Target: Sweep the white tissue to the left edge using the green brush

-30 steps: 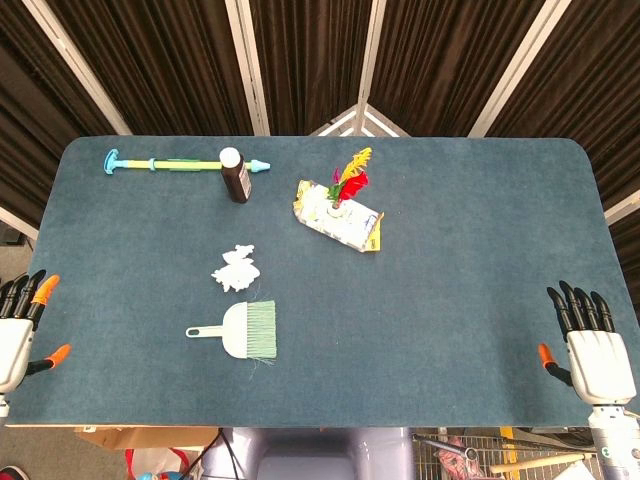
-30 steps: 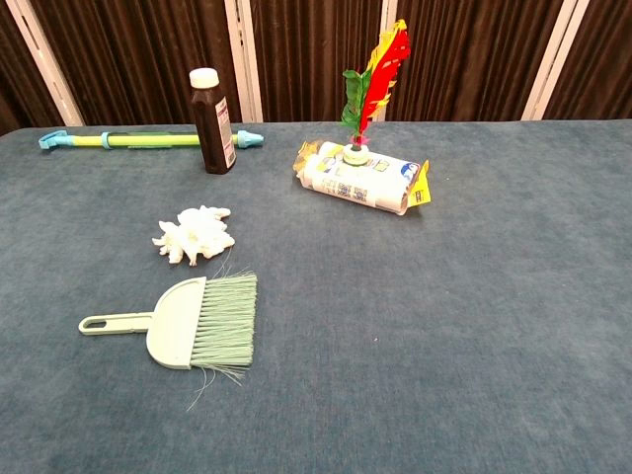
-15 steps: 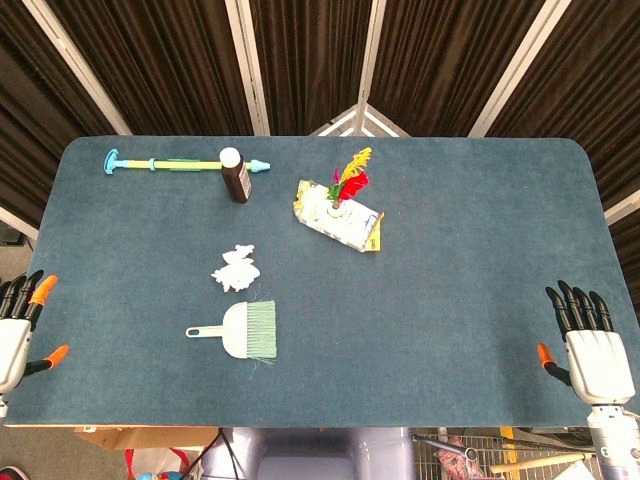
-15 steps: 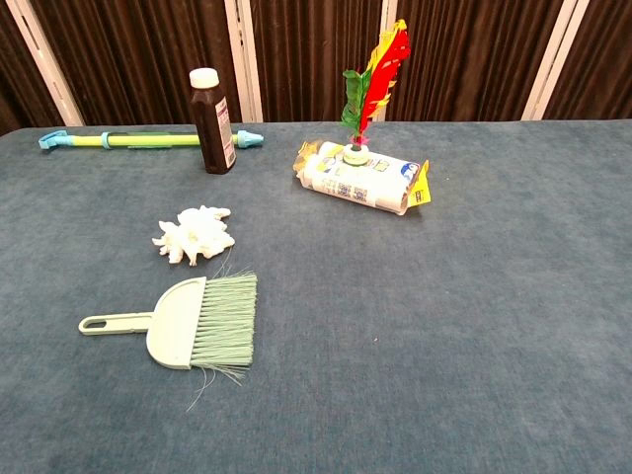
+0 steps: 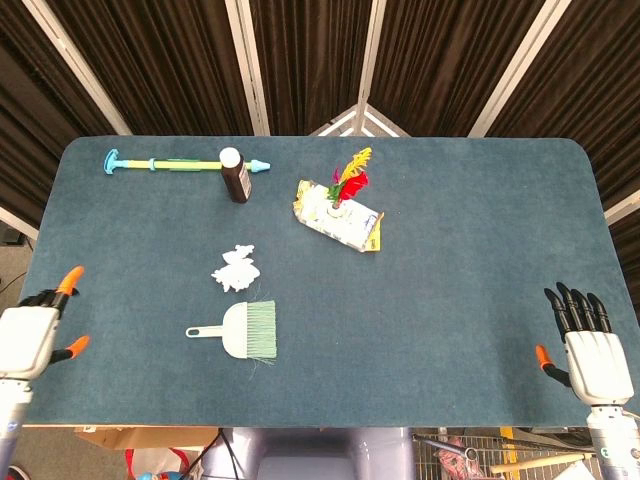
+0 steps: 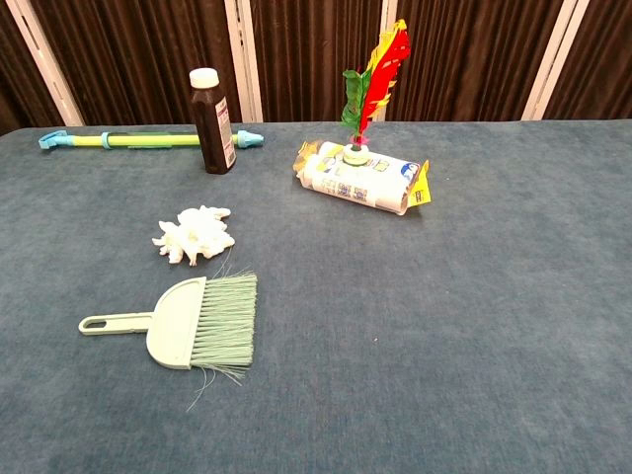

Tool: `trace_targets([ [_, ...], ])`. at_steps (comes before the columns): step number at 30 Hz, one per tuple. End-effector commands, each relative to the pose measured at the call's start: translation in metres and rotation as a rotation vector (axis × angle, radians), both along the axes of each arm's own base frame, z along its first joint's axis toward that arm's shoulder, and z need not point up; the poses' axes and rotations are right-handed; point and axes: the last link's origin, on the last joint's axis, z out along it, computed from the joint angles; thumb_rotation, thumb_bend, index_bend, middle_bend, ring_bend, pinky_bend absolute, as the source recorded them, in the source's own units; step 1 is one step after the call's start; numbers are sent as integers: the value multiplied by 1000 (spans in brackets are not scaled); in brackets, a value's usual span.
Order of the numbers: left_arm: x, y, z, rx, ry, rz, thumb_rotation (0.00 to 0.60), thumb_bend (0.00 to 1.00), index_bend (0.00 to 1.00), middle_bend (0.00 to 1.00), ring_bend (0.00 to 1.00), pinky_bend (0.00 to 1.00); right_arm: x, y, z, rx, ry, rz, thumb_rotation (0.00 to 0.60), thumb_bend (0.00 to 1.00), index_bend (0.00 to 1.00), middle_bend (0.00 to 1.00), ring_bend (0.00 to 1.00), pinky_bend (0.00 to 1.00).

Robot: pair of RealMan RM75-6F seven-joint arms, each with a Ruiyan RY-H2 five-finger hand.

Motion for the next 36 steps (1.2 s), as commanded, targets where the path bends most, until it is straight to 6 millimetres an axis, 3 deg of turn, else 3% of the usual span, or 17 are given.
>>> trace_targets([
  [1,29,20,-27,-79,-59,23,600,314,431,996,968,962,1,-1,0,3,-5,0,600,376,0,0,0,0],
  [5,46,32,-53,-150,-43,50,600,346,478,1000,1000,1000,0,0,-1,12,-11,-2,600,376,0,0,0,0],
  [14,68,45,-106,-266,-11,140,600,347,483,1000,1000,1000,0,-1,1,7,-26,-1,600,376,0,0,0,0],
  [27,91,58,-160,-325,15,187,600,388,463,1000,1000,1000,0,-1,1,8,-50,-5,600,376,0,0,0,0],
  [36,97,59,-182,-348,27,204,600,413,467,1000,1000,1000,0,-2,2,9,-64,-2,600,376,0,0,0,0],
])
